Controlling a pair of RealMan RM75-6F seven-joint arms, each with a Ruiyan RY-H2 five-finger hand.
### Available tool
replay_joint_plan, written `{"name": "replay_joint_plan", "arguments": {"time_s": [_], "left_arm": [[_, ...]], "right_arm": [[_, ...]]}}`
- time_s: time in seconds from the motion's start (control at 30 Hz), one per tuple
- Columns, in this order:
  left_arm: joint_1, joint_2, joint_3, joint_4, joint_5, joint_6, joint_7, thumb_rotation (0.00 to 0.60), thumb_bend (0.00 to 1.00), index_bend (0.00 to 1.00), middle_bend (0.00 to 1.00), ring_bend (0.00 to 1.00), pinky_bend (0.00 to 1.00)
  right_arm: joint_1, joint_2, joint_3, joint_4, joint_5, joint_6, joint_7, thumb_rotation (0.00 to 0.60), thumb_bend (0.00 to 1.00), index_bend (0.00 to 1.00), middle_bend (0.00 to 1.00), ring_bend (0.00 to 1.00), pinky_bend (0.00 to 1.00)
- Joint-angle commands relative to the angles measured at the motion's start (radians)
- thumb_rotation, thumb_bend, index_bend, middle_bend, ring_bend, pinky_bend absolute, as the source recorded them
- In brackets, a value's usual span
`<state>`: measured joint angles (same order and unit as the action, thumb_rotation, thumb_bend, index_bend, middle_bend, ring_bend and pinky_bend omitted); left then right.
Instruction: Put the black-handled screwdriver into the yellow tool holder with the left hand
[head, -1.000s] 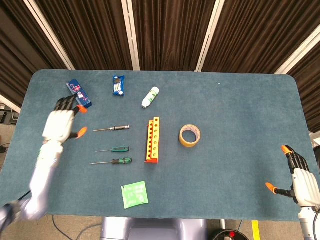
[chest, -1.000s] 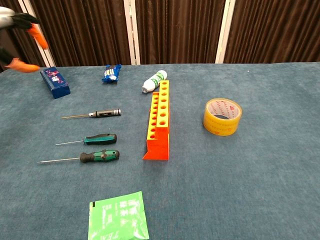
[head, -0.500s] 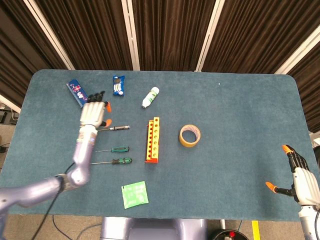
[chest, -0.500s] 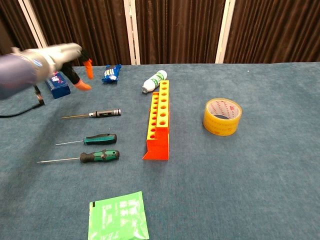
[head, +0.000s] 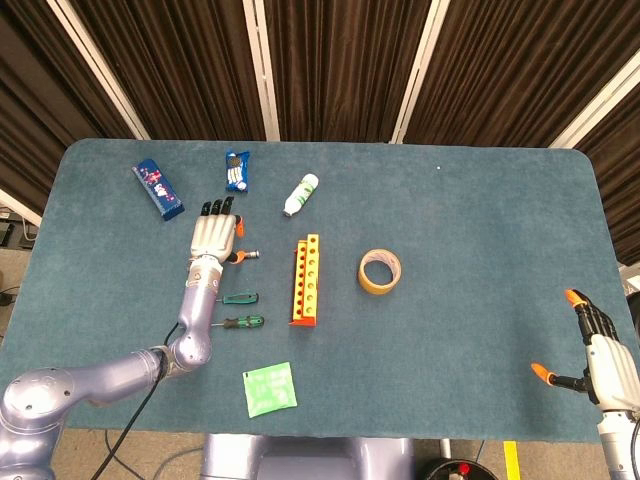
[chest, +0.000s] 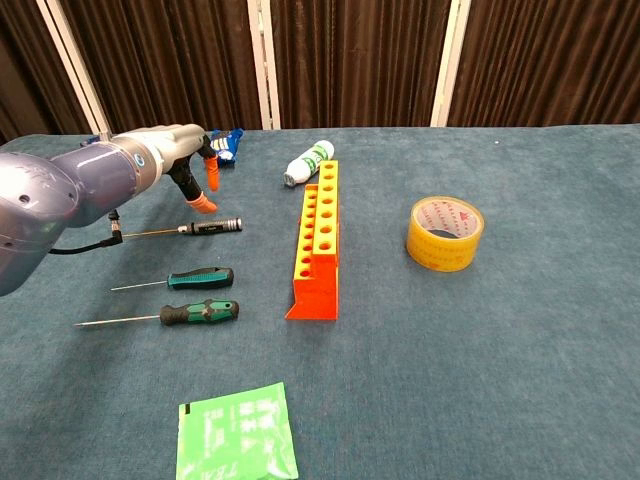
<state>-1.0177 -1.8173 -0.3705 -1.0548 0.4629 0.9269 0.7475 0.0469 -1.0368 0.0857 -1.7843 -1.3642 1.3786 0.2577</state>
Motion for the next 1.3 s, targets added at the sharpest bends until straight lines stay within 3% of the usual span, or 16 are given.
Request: {"name": "replay_joint_plan", "arguments": {"time_s": [0.03,0.4,1.0,1.1,1.23,1.3], "left_arm": [[-0.007,-0.015,0.005,0.018,-0.012,-0.002,0.010,0.600,0.23,0.46,0.00,0.00,0.00],[-0.028,-0.081,0.022,0.101,-0.003,-0.033,0.019,0.600,0.23,0.48,0.00,0.00,0.00],[-0.043,-0.159,0.006,0.241,0.016,-0.093,0.002,0.600,0.24,0.49,0.00,0.00,0.00],[-0.041,-0.163,-0.002,0.245,0.024,-0.098,-0.012,0.600,0.31,0.50,0.00,0.00,0.00],[-0.039,-0.162,-0.009,0.237,0.037,-0.096,-0.030,0.600,0.51,0.55,0.02,0.00,0.00],[-0.035,-0.154,-0.020,0.214,0.059,-0.086,-0.061,0.600,0.56,0.57,0.03,0.00,0.00]], "right_arm": [[0.000,0.000,0.000,0.000,0.000,0.001,0.001,0.600,0.06,0.00,0.00,0.00,0.00],[-0.002,0.000,0.002,0.000,0.000,0.002,0.004,0.600,0.06,0.00,0.00,0.00,0.00],[-0.004,0.001,0.002,-0.005,0.003,0.002,0.010,0.600,0.06,0.00,0.00,0.00,0.00],[-0.004,0.000,0.003,-0.005,0.002,0.004,0.007,0.600,0.06,0.00,0.00,0.00,0.00],[-0.005,-0.001,0.003,-0.005,0.003,0.005,0.006,0.600,0.06,0.00,0.00,0.00,0.00],[-0.005,-0.002,0.004,-0.004,0.004,0.006,0.005,0.600,0.06,0.00,0.00,0.00,0.00]]}}
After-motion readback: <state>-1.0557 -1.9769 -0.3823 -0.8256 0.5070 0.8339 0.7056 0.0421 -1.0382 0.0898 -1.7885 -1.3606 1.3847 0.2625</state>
